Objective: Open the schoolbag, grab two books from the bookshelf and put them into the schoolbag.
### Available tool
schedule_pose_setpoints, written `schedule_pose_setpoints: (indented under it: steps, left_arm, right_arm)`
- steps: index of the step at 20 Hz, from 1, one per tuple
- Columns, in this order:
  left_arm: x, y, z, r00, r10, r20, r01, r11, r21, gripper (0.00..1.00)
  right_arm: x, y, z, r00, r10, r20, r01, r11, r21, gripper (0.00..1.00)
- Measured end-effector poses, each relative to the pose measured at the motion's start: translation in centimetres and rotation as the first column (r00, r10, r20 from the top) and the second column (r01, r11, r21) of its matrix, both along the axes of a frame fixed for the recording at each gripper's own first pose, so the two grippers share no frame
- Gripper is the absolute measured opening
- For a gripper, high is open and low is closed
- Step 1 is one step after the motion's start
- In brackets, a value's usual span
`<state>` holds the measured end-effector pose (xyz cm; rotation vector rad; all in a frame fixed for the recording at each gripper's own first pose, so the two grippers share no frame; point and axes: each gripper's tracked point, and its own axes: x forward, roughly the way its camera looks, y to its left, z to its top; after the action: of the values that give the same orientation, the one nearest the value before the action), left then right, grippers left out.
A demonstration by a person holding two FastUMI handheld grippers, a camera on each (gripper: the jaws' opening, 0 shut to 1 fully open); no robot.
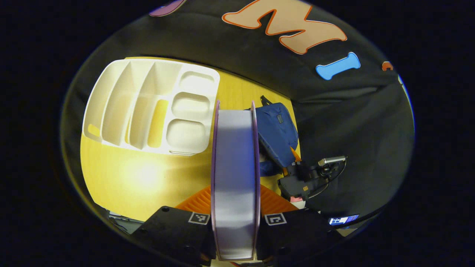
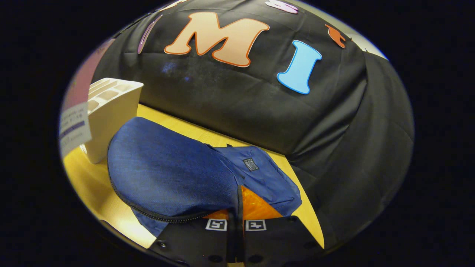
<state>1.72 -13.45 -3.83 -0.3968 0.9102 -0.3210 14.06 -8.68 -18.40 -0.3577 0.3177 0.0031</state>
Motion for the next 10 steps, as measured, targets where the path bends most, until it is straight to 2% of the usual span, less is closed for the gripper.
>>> schedule_pose_setpoints:
  steps: [2,5,6,10]
  left_arm:
    - [2.0,-1.5,-1.2,1.000,-0.012,0.013,0.013,0.998,-0.054,0.39]
    - [4.7,-4.0,-2.5,0.999,-0.014,0.042,0.021,0.986,-0.164,0.40]
    - [5.5,-4.8,-2.7,0.998,-0.011,0.065,0.023,0.979,-0.201,0.39]
    - [8.8,-8.1,-3.6,0.984,0.024,0.176,0.035,0.946,-0.322,0.39]
  right_arm:
    - [0.0,-0.1,0.3,1.000,0.001,0.003,-0.001,1.000,0.008,0.07]
    - [0.2,-0.1,0.5,1.000,-0.002,0.005,0.002,1.000,0.025,0.04]
    - [0.1,-0.2,0.4,1.000,-0.003,0.005,0.003,1.000,0.028,0.07]
    - [0.3,-0.1,0.7,1.000,0.002,0.016,-0.003,0.999,0.045,0.04]
